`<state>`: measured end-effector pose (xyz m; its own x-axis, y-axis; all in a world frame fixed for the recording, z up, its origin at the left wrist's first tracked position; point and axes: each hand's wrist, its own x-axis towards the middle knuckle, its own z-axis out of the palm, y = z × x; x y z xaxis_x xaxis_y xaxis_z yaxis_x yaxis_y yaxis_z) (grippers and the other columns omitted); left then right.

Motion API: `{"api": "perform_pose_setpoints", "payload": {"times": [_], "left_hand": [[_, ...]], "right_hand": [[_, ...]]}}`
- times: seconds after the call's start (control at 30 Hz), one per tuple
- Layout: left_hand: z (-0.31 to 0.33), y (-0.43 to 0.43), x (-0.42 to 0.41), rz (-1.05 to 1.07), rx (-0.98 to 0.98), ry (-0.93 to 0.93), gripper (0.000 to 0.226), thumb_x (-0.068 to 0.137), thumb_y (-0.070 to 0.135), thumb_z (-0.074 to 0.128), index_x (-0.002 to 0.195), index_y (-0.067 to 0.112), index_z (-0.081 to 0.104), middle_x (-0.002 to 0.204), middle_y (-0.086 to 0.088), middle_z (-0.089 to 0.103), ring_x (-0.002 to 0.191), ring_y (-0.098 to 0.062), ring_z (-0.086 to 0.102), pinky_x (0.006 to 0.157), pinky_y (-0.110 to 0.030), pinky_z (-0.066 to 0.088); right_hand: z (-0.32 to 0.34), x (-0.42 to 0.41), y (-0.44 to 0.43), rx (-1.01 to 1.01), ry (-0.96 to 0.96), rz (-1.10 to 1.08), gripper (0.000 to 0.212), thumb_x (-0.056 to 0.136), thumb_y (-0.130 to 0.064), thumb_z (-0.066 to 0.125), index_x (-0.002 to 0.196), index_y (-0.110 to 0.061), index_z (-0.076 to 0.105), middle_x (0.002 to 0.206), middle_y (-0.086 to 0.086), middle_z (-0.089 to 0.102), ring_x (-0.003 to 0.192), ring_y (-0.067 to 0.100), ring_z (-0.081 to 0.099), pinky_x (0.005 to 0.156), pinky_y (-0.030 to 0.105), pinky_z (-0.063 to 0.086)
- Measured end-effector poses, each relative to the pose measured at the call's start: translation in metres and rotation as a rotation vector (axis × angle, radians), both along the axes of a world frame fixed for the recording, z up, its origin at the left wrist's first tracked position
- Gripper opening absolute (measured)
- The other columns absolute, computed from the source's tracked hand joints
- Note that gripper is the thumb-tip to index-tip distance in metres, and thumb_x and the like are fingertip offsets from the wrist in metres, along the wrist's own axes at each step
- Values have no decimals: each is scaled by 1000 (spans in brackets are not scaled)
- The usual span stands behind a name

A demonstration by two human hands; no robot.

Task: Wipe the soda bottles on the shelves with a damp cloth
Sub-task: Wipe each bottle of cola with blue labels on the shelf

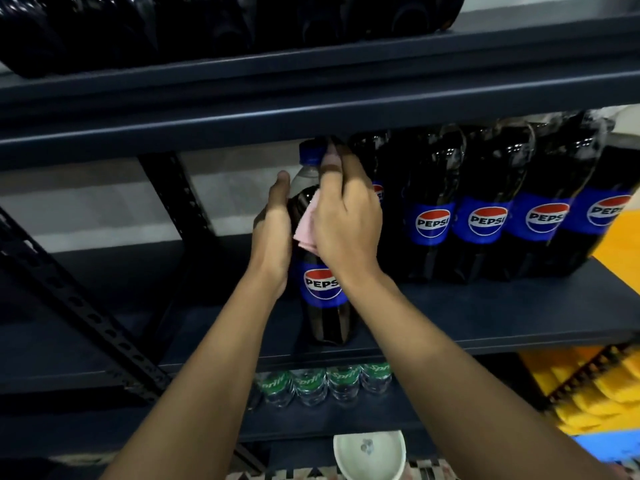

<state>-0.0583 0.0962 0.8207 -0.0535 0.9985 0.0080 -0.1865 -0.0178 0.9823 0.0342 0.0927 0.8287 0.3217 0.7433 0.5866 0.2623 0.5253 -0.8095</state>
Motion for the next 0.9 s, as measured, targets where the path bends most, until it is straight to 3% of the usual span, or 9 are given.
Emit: {"api": "perform_pose_setpoints", "payload": {"times": [0.07, 0.13, 0.23, 0.33, 0.5, 0.63, 0.7, 0.77, 0.9], "left_hand": [[-5, -8, 4, -1, 30, 110, 75, 96, 78, 42, 110, 14, 79, 96, -8, 82, 93, -19, 79, 76, -32, 61], [-12, -16, 13, 65, 101, 155, 72, 86, 80, 57, 97, 12, 78, 82, -3, 79, 82, -16, 78, 69, -27, 59], [-20, -15, 18, 161, 130, 97, 82, 75, 80, 72, 120, 11, 72, 106, -2, 80, 102, -16, 77, 88, -32, 61], [-21, -13, 18, 190, 86, 70, 82, 70, 78, 74, 124, 17, 70, 108, 1, 81, 101, -15, 78, 94, -39, 60], [-21, -6, 17, 213, 37, 18, 93, 63, 77, 76, 129, 14, 60, 108, -2, 80, 95, -16, 79, 85, -38, 61], [-23, 0, 10, 144, 51, 41, 100, 62, 85, 73, 132, 13, 62, 115, -4, 79, 107, -19, 77, 102, -48, 58], [-22, 1, 7, 70, 53, 23, 106, 62, 90, 73, 135, 13, 64, 123, -7, 77, 117, -22, 73, 108, -50, 53], [-19, 0, 6, 4, 50, 39, 96, 74, 90, 64, 136, 16, 68, 127, -9, 75, 122, -26, 71, 114, -52, 48], [-9, -1, 1, -33, 41, 124, 74, 97, 77, 35, 115, 20, 81, 111, -14, 80, 108, -27, 76, 106, -51, 54]], "right_hand": [[-17, -2, -2, 85, 37, -76, 38, 108, -28, 38, 121, -9, 67, 107, -9, 66, 101, 4, 60, 91, 20, 48], [-46, -9, -5, 138, 21, -120, 43, 109, -27, 33, 139, -10, 58, 132, -8, 62, 119, -2, 54, 104, 29, 46], [-91, -13, -9, 50, 49, -80, 52, 110, -34, 24, 159, -22, 31, 157, -27, 31, 146, -4, 33, 118, 27, 32], [-130, -15, -19, -210, 171, -51, 48, 106, -50, 17, 151, -53, 32, 149, -44, 32, 145, -8, 32, 121, 34, 33], [-143, -14, -18, -519, 469, -10, 41, 97, -59, 25, 127, -71, 50, 135, -25, 61, 121, 5, 62, 103, 45, 52], [-109, -13, -14, -496, 527, 17, 44, 96, -58, 30, 126, -54, 62, 127, -20, 67, 117, 6, 64, 101, 43, 53], [-75, -11, -10, -391, 488, 20, 43, 103, -49, 30, 128, -39, 64, 118, -19, 68, 122, 9, 60, 102, 29, 48], [-35, -6, -7, -286, 392, 39, 43, 106, -40, 29, 132, -35, 63, 110, -21, 63, 121, 6, 58, 95, 17, 42], [14, 0, 3, -167, 130, 82, 34, 99, -40, 36, 107, -27, 67, 96, -1, 71, 92, 17, 64, 79, 34, 46]]}}
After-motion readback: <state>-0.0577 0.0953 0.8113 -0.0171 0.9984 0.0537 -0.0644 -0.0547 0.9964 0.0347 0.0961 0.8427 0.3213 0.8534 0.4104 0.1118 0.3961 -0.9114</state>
